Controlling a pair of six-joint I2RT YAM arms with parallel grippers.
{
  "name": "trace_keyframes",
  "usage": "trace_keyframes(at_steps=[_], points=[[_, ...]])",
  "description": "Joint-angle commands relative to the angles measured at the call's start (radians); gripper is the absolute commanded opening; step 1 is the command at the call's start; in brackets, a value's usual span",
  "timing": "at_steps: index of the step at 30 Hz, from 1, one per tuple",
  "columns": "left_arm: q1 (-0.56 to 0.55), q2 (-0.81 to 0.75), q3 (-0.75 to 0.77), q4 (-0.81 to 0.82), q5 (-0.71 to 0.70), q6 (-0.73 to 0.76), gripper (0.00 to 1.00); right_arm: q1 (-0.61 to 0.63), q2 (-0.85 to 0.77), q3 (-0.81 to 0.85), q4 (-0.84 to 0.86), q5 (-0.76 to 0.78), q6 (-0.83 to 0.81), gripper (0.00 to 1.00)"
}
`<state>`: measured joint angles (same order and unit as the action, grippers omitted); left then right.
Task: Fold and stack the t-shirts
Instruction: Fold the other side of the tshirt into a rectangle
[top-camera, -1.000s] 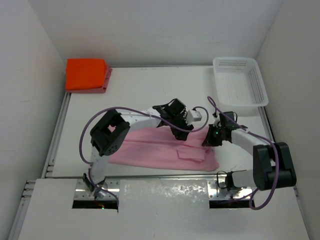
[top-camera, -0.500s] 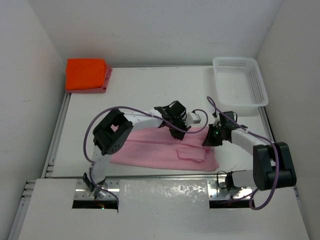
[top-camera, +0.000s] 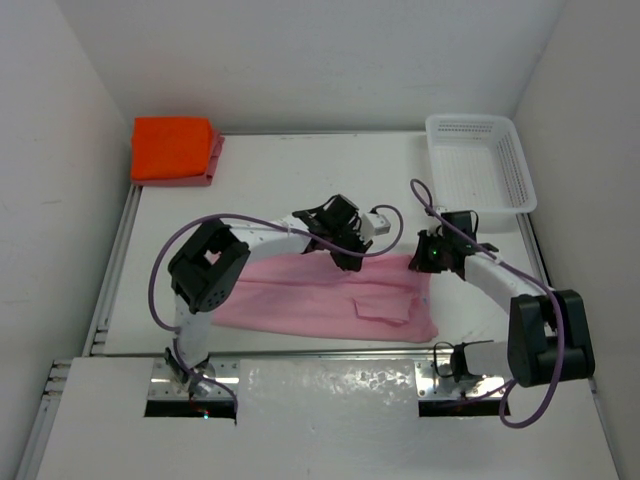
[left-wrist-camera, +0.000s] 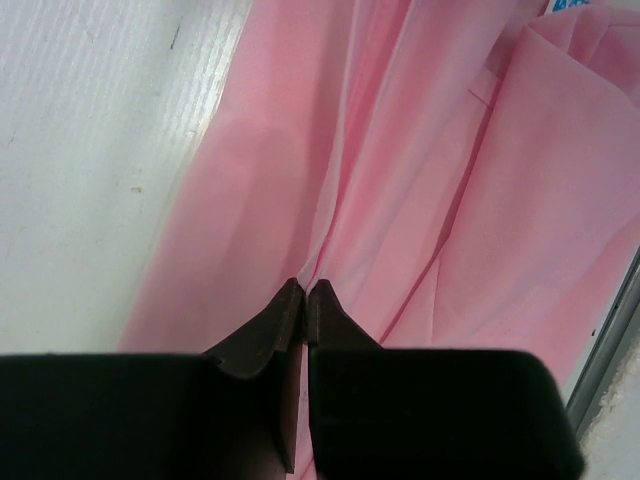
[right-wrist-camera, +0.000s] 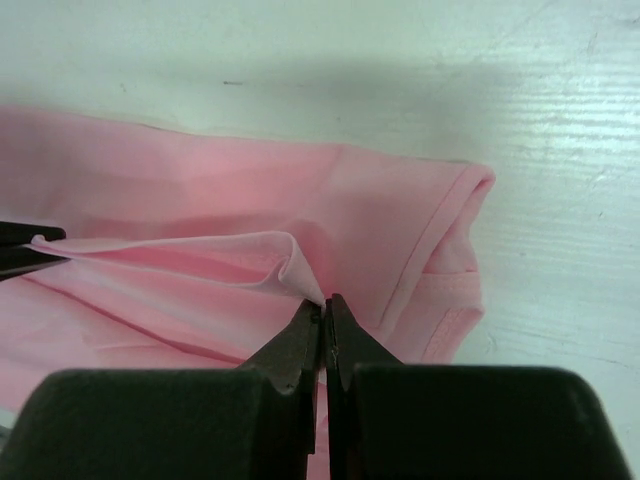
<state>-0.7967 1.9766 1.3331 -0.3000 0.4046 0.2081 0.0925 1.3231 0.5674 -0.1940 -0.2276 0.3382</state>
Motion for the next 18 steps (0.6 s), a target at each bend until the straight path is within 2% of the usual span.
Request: trace_keyframes(at_steps=[1, 10, 12, 14, 15, 16, 17, 18], points=[[0.005, -0.042, -0.008, 0.033, -0.001, -0.015, 0.00, 0.000, -0.016, 0.045, 0.053, 0.034, -0.034, 0.00], [0.007, 0.056, 0.021, 0.009, -0.055, -0.012, 0.00, 0.000, 0.097, 0.057, 0.041, 0.063, -0.030, 0.00], [0.007, 0.074, 0.046, -0.016, -0.081, -0.012, 0.03, 0.000, 0.117, 0.061, 0.047, 0.065, -0.027, 0.14], [0.007, 0.088, 0.058, -0.028, -0.121, -0.016, 0.13, 0.000, 0.122, 0.068, 0.051, 0.077, -0.027, 0.25], [0.007, 0.091, 0.063, -0.033, -0.128, -0.016, 0.18, 0.000, 0.119, 0.069, 0.053, 0.085, -0.030, 0.27], [0.007, 0.090, 0.067, -0.036, -0.135, -0.018, 0.27, 0.000, 0.116, 0.071, 0.051, 0.094, -0.030, 0.30], [0.007, 0.088, 0.070, -0.037, -0.142, -0.019, 0.31, 0.000, 0.104, 0.072, 0.053, 0.108, -0.036, 0.34], [0.007, 0.084, 0.074, -0.039, -0.150, -0.021, 0.37, 0.000, 0.097, 0.081, 0.048, 0.119, -0.041, 0.35]])
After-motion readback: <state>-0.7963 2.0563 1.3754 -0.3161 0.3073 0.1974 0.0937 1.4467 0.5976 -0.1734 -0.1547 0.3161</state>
